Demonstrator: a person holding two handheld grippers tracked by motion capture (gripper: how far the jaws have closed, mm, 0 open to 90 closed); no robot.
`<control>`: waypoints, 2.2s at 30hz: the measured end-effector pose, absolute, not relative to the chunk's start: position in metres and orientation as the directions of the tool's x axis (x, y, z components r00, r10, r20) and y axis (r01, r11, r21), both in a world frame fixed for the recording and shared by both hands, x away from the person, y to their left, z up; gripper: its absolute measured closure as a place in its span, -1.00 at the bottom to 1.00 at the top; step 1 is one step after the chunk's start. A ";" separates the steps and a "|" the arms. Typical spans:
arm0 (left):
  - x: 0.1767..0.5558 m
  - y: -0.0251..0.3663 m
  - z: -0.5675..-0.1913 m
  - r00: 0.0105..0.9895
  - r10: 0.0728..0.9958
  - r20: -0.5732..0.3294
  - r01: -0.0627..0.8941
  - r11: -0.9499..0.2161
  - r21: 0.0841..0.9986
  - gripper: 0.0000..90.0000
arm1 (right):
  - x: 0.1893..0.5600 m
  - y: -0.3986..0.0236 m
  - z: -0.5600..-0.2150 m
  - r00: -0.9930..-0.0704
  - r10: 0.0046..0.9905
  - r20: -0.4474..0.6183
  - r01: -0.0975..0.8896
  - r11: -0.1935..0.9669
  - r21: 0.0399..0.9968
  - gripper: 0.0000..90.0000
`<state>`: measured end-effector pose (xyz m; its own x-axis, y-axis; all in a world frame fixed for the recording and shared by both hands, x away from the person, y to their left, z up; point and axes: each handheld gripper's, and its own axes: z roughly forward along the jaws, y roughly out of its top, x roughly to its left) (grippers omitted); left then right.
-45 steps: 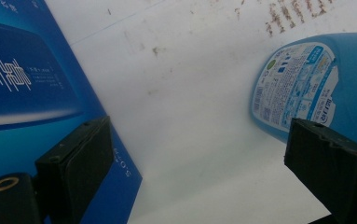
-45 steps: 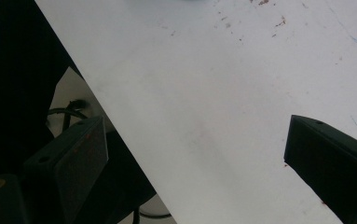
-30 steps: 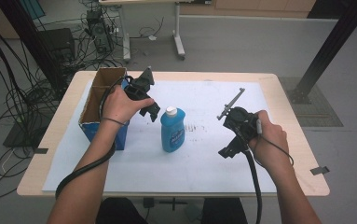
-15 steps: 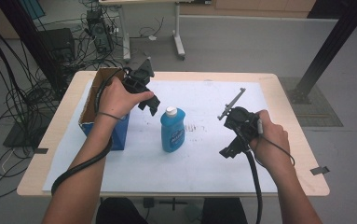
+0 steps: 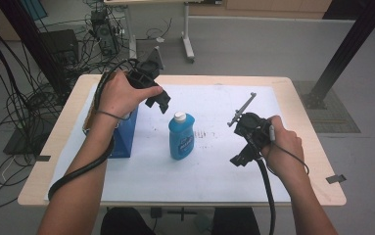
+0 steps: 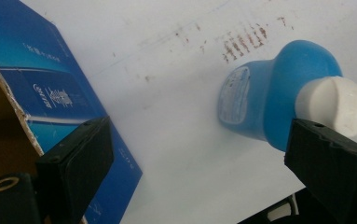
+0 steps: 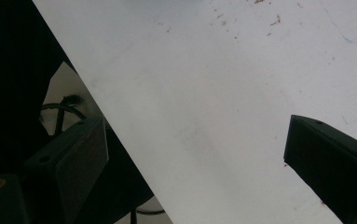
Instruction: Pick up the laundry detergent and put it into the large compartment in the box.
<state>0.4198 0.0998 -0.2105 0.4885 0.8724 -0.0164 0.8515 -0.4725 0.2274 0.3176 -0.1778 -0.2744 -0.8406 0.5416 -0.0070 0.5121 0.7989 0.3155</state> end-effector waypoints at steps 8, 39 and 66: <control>0.412 0.089 -0.202 0.532 0.846 -0.024 0.824 -0.512 0.243 -0.81 | 0.318 -0.178 -0.275 -0.841 0.540 -0.008 0.511 0.800 0.315 -0.87; 0.392 0.040 -0.197 0.681 0.732 -0.026 0.709 -0.650 0.272 -0.81 | 0.318 -0.178 -0.278 -0.835 0.550 -0.002 0.522 0.794 0.310 -0.87; 0.394 0.036 -0.222 0.682 0.731 0.002 0.705 -0.659 0.264 -0.79 | 0.319 -0.179 -0.281 -0.837 0.548 -0.010 0.521 0.801 0.295 -0.87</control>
